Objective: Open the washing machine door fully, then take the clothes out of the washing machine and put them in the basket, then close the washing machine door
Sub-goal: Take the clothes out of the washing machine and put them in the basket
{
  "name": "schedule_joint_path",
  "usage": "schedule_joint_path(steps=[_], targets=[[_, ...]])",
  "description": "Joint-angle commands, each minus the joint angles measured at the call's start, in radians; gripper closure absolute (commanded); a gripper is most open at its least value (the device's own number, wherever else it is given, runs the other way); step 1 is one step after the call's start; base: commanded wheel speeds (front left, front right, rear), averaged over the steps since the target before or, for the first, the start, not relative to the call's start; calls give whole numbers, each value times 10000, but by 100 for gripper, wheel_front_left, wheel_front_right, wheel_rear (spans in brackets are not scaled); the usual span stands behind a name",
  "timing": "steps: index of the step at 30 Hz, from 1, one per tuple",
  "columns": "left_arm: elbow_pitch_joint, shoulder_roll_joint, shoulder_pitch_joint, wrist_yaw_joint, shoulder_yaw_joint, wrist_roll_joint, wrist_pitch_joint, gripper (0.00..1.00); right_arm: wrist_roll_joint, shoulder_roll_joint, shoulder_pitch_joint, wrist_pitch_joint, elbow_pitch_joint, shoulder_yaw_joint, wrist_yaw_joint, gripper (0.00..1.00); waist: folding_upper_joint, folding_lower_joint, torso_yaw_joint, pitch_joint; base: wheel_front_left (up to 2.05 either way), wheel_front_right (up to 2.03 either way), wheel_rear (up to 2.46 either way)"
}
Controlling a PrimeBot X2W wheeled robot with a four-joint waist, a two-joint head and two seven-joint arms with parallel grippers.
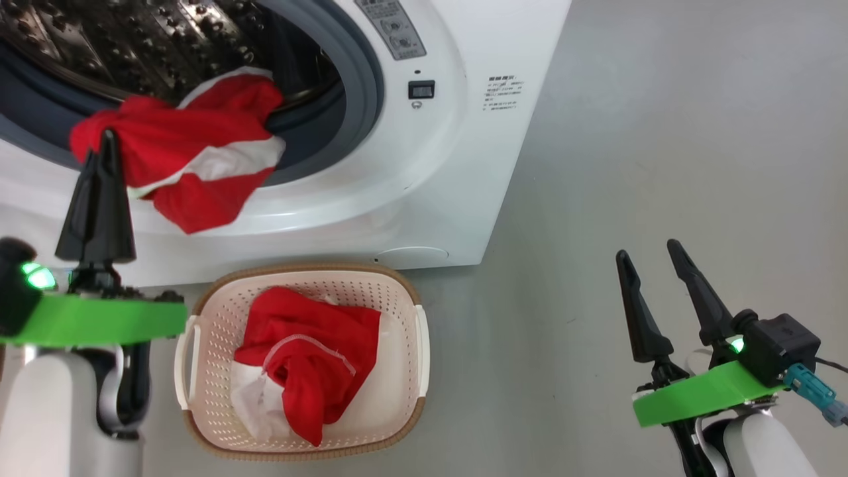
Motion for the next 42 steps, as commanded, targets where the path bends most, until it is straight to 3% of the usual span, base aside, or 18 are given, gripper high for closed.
schedule_joint_path(steps=[1,16,23,30,42], targets=[[-719,292,296,-55,417,125,-49,100,-116,-3,166,-63,-202,200,63,0,0,0,10,-88,0,0,0],[-3345,-191,1732,-55,724,353,-49,100,-106,-3,492,-63,-239,113,63,0,0,0,56,-357,0,0,0],[-3026,-337,2253,-55,402,398,-49,100,-100,-3,455,-63,-256,226,63,0,0,0,-6,-252,0,0,0],[-1177,-485,2527,-55,-66,287,-49,100,-67,-3,218,-63,-332,288,63,0,0,0,-89,243,0,0,0],[2702,-140,1567,-55,-747,521,-49,100,32,-3,-231,-63,-420,361,63,0,0,0,-264,1133,0,0,0]])
